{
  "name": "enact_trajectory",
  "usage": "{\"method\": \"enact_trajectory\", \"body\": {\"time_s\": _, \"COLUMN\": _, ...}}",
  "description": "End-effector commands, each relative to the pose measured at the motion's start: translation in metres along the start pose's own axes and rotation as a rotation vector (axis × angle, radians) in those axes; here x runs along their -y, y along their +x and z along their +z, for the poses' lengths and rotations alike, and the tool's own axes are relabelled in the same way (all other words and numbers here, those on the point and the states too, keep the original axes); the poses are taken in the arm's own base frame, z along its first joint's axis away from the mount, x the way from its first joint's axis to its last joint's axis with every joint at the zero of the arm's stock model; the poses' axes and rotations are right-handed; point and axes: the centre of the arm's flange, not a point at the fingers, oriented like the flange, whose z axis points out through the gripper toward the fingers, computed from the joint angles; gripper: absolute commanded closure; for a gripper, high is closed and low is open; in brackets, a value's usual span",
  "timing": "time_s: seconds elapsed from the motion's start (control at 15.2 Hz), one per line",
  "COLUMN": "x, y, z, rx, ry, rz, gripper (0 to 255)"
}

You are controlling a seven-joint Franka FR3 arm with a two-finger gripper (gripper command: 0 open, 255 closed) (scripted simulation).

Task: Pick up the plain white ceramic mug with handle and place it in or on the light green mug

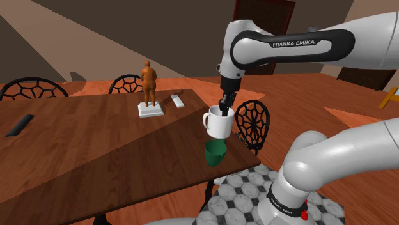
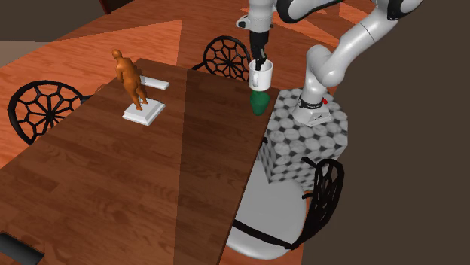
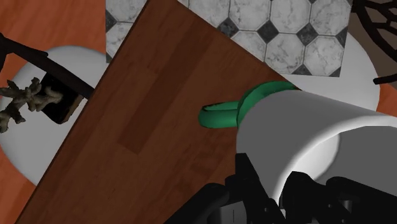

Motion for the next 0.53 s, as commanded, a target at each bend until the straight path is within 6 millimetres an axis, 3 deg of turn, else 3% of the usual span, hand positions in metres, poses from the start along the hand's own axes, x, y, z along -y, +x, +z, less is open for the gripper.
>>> {"method": "enact_trajectory", "body": {"time_s": 0.0, "x": -0.001, "y": 0.0, "z": 0.011, "rx": -0.001, "ry": 0.0, "rz": 0.0, "gripper": 255}}
{"method": "enact_trajectory", "body": {"time_s": 0.46, "x": -0.001, "y": 0.001, "z": 0.048, "rx": -0.001, "ry": 0.0, "rz": 0.0, "gripper": 255}}
